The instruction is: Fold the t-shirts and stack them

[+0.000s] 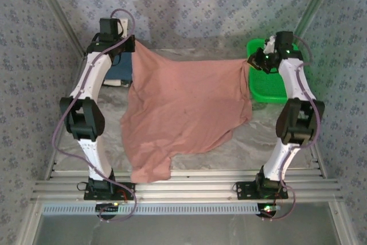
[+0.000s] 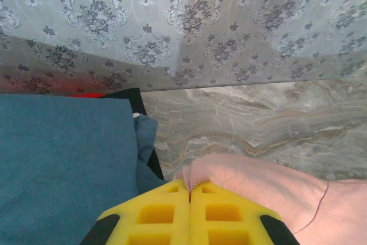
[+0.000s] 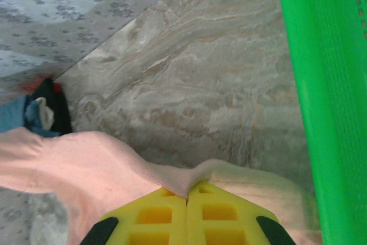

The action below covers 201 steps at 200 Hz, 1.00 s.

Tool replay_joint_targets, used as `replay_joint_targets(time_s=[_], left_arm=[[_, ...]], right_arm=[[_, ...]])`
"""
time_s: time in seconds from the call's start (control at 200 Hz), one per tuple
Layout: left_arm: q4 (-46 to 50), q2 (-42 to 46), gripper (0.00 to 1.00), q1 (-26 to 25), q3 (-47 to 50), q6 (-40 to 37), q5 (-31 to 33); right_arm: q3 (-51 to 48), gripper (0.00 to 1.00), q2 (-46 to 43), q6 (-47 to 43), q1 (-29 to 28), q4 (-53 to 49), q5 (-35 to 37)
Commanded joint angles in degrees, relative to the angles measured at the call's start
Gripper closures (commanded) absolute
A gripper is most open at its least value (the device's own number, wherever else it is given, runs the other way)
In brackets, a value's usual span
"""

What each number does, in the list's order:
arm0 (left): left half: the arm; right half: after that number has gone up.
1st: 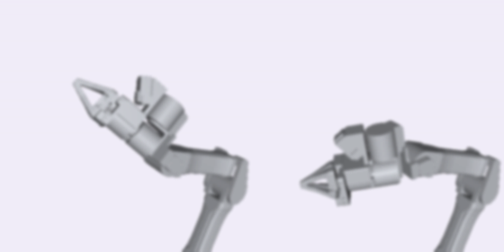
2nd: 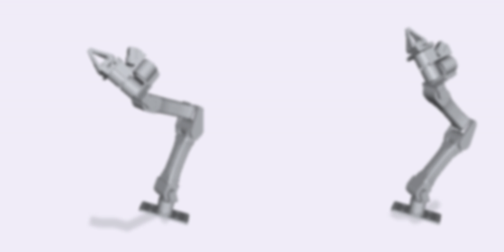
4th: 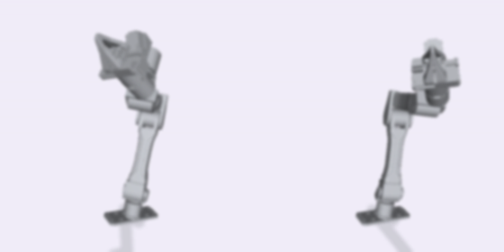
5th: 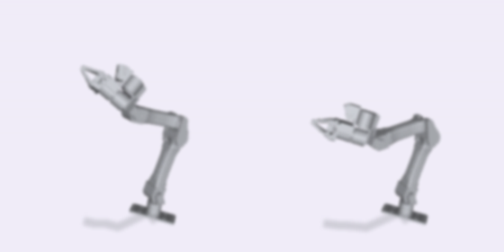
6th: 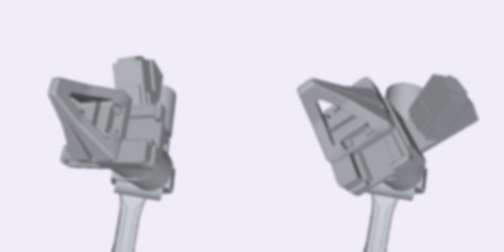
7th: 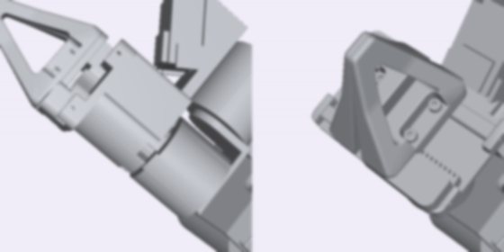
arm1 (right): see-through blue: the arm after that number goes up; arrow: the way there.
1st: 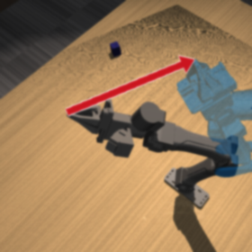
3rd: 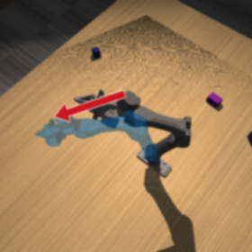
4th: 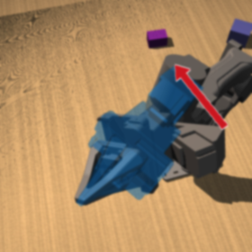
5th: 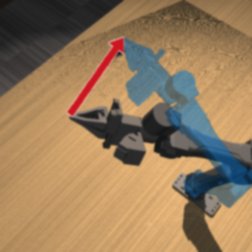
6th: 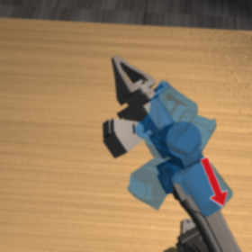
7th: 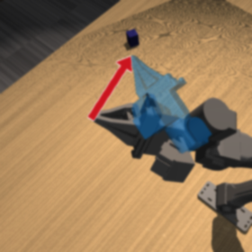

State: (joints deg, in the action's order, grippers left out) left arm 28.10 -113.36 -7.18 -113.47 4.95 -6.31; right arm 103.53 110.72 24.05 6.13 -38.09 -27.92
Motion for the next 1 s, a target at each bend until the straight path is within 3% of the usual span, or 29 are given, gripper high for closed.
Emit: replay_joint_targets(time_s=[0.0,0.215,0.375,0.45,0.68,0.999], left_arm=[[-0.9,-1.7,1.0,-0.3,-3.5,-1.7,3.8],[-0.3,-3.5,1.0,-0.5,-4.0,-0.1,4.4],[0.2,1.0,1.0,-0.7,-1.5,2.0,0.8],[0.3,4.8,1.0,-0.5,1.4,4.1,-0.6],[-2.6,18.3,1.0,1.1,22.3,12.6,-5.3],[-6.4,35.6,1.0,3.0,47.4,18.8,-4.1]], right_arm=[[9.6,1.0,6.4,-4.6,-2.2,-5.6,5.6],[26.6,1.0,18.7,-8.1,-4.4,-13.5,13.5],[28.9,1.0,20.0,-10.9,-5.3,-14.4,15.3],[27.8,1.0,18.9,-12.0,-5.3,-14.5,15.7],[20.0,1.0,13.6,-16.6,-6.0,-14.6,21.2],[2.6,1.0,2.1,-19.8,-7.0,-10.0,25.5]])
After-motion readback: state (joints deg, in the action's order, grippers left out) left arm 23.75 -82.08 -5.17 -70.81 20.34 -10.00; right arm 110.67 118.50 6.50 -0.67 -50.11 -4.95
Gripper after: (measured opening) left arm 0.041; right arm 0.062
